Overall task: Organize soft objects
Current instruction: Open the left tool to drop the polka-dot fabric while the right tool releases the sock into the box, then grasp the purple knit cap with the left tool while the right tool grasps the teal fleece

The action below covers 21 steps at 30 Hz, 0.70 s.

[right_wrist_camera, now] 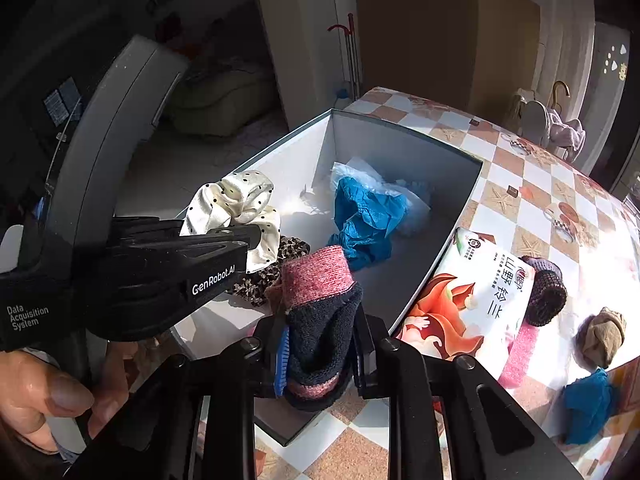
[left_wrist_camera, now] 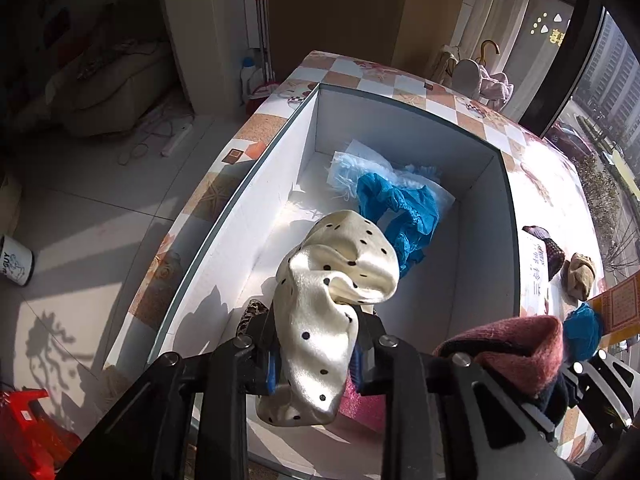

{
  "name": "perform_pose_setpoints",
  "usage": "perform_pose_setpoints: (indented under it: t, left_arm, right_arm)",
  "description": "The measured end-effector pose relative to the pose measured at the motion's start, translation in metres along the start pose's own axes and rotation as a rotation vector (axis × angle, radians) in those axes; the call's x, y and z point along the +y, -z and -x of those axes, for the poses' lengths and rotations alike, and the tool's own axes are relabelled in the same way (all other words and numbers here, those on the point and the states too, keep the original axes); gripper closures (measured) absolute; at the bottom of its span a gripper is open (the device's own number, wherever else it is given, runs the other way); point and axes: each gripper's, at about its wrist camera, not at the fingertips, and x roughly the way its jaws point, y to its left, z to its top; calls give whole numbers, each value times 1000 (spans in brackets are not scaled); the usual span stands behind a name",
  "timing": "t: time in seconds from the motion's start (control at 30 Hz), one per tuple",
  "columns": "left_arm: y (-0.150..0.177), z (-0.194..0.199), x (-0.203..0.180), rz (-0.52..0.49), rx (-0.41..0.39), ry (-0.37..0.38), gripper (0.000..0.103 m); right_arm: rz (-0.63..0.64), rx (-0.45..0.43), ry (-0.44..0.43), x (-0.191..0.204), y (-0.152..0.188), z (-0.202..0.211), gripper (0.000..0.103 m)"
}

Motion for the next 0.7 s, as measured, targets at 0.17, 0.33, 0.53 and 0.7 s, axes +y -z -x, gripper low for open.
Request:
perform_pose_setpoints:
  t: [0.17,0.33,0.53,0.7]
  left_arm:
    - [-2,11,2,8,-57,2,29]
    - [0,14,-4,-5,-62,12,29]
    - [10,25,-23,-49,-78,45,29]
    - [19,40,-59,-126,-111,91,29]
  right_arm:
    - [-36,-73,14,-11,0,17,45]
    - [-63,-125,35,-24,5,37,45]
    - [-94,-138,123,-54,42,54,45]
    - [-170,-113,280,-111,84,62,45]
